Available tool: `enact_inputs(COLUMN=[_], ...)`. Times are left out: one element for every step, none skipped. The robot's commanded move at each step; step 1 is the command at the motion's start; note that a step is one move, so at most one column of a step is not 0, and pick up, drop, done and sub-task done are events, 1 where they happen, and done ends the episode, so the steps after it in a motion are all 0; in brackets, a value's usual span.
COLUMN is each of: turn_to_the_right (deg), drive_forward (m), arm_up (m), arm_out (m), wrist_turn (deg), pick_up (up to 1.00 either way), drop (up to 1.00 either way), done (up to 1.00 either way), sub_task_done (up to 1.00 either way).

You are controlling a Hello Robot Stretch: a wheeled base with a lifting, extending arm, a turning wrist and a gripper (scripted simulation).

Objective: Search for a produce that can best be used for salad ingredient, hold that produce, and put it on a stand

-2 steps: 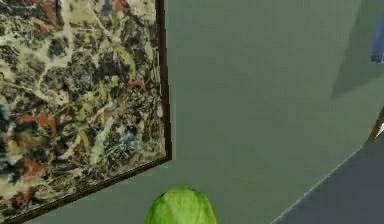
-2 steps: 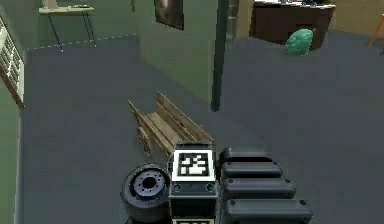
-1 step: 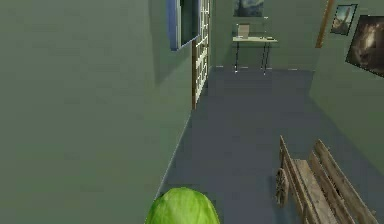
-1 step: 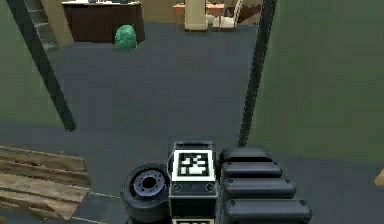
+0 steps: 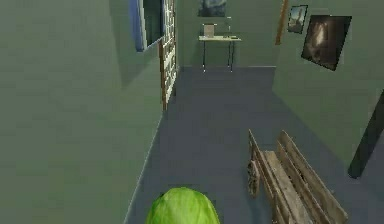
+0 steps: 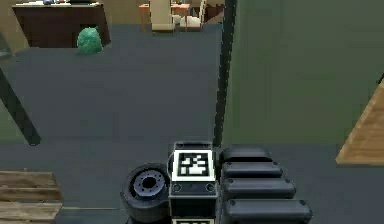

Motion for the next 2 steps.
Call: enact_inputs(turn_to_the_right=[0.0, 0.0], drive_forward=[1.0, 0.8], arm_up=[0.0, 0.0], arm_out=[0.0, 0.0], wrist_turn=[0.0, 0.0], pick_up=[0.0, 0.0], drop=[0.0, 0.0], done=[0.0, 0.0], sub_task_done=[0.0, 0.0])
